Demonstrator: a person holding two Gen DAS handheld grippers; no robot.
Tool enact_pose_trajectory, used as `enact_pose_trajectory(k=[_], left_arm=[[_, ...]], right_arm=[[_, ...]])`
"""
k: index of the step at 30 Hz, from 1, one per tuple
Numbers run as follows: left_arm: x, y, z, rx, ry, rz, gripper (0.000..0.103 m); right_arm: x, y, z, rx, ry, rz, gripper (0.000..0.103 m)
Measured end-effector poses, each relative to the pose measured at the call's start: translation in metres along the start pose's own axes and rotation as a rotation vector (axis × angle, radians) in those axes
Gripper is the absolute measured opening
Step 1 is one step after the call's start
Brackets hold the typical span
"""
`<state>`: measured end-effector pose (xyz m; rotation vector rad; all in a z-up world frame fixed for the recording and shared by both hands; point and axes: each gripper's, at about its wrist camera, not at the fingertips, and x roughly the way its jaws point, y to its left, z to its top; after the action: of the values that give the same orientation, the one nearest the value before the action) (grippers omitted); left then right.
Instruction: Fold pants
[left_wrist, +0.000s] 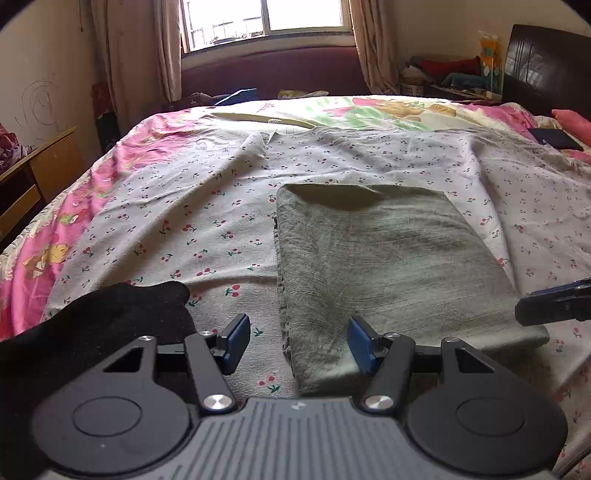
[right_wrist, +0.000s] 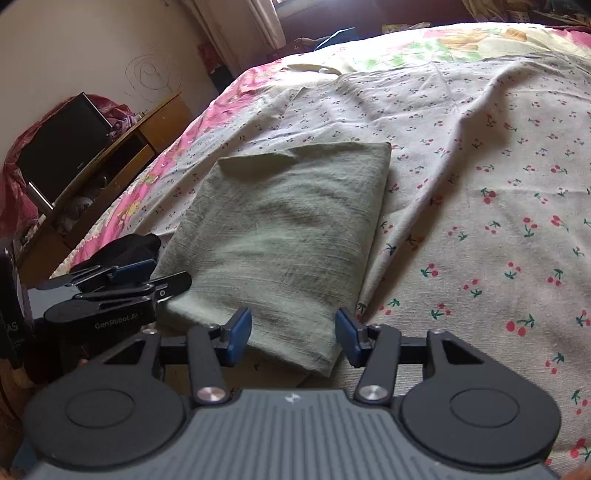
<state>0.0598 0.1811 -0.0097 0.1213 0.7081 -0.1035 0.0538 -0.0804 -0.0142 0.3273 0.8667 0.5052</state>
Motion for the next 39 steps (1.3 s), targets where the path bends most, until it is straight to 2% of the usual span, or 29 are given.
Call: enact_pose_trajectory(k=[3,5,8,9,10,12,14,16,19,23,26,29,35,37,39], left_arm=[[-0.002,0.010,0.007,-0.073,-0.011,-0.052,0.071],[0.003,0.013,0.010,-0.110,0.010,-0.058,0.071],[0.022,0.011,0.006,-0.109,0.081,-0.046,0.071],[0.027,0.011,0.004,-0.112,0.104,-0.048,0.071],[0.027,0.014,0.003,-0.128,0.106,-0.073,0.071],[0.023,0.018,0.006,-0.149,0.094,-0.121,0.071],[0.027,0.021,0.013,-0.142,0.086,-0.131,0.071],[0.041,0.024,0.017,-0.145,0.099,-0.143,0.072],[0.062,0.030,0.020,-0.191,0.133,-0.202,0.077],[0.071,0.031,0.030,-0.167,0.138,-0.244,0.078],[0.070,0.038,0.030,-0.140,0.154,-0.293,0.078],[0.081,0.047,0.030,-0.206,0.158,-0.332,0.078],[0.103,0.044,0.041,-0.281,0.153,-0.329,0.079],[0.099,0.039,0.043,-0.270,0.159,-0.332,0.076],[0.089,0.032,0.041,-0.231,0.156,-0.368,0.076]], right_arm=[[-0.005,-0.011,0.013,0.084,-0.030,0.024,0.052],[0.001,-0.019,0.021,0.131,-0.026,0.006,0.053],[0.012,-0.023,0.021,0.165,-0.027,0.032,0.052],[0.016,-0.023,0.020,0.166,-0.013,0.017,0.053],[0.020,-0.025,0.018,0.179,0.009,-0.010,0.053],[0.020,-0.032,0.018,0.199,0.004,0.007,0.052],[0.021,-0.038,0.024,0.200,-0.013,-0.007,0.053],[0.031,-0.047,0.031,0.221,-0.007,0.022,0.052],[0.050,-0.060,0.038,0.278,0.005,0.063,0.051],[0.068,-0.061,0.047,0.249,0.017,0.122,0.053],[0.066,-0.063,0.053,0.239,0.034,0.175,0.053],[0.070,-0.064,0.051,0.218,0.033,0.201,0.053],[0.093,-0.062,0.054,0.274,0.002,0.241,0.053],[0.097,-0.057,0.058,0.277,0.010,0.242,0.054],[0.093,-0.053,0.060,0.264,0.024,0.255,0.053]])
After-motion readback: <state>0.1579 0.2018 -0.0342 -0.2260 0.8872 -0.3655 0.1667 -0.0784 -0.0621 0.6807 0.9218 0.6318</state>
